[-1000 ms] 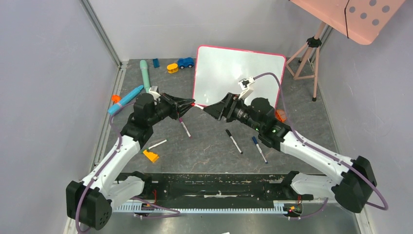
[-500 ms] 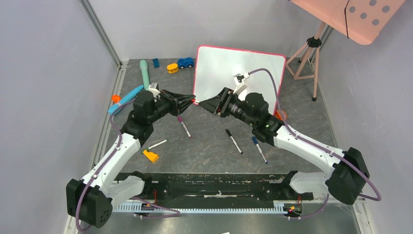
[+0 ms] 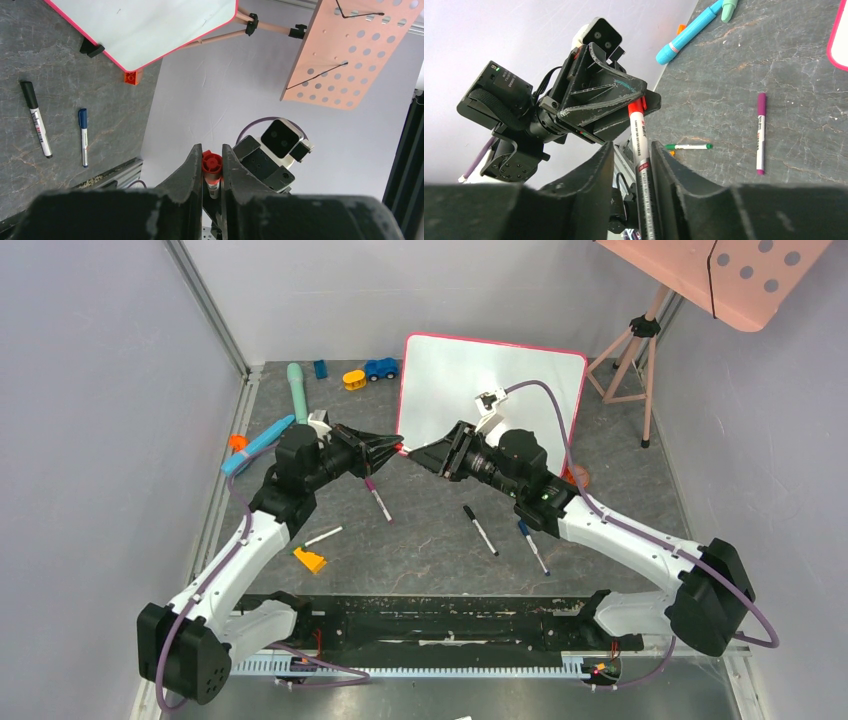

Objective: Write a sentence on the whiteboard
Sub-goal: Open the pen cap from the whiteboard marker.

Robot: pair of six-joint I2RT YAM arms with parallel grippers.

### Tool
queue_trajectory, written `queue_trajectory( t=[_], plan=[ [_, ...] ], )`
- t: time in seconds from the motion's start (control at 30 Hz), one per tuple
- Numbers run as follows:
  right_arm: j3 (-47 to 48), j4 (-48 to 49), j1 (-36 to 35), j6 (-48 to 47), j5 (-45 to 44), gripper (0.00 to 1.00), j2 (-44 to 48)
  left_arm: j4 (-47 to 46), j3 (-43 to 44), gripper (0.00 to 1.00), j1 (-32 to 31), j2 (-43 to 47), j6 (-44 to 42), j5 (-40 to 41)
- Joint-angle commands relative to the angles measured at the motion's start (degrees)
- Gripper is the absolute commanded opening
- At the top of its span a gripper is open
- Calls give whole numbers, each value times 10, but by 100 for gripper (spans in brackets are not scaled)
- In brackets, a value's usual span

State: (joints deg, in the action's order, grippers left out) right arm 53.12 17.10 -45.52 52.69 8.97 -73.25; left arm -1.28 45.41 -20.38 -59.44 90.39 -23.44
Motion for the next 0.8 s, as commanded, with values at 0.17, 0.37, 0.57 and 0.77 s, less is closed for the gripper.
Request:
queue_trajectory(
  t=[0.17,0.37,0.57,0.77],
  plan=[
    [20,27,-2,-2,0,8,12,0,24,2,-7,-3,-2,-18],
    [4,15,-1,-5,-6,0,31,6,15,2,5,2,-7,1],
    [-46,-15,6,-15,-13,0,88,31,16,2,90,-10,-50,-20],
    [-71,-109,16,-53,-41,0,158,74,23,2,134,-29,-130,5]
  ],
)
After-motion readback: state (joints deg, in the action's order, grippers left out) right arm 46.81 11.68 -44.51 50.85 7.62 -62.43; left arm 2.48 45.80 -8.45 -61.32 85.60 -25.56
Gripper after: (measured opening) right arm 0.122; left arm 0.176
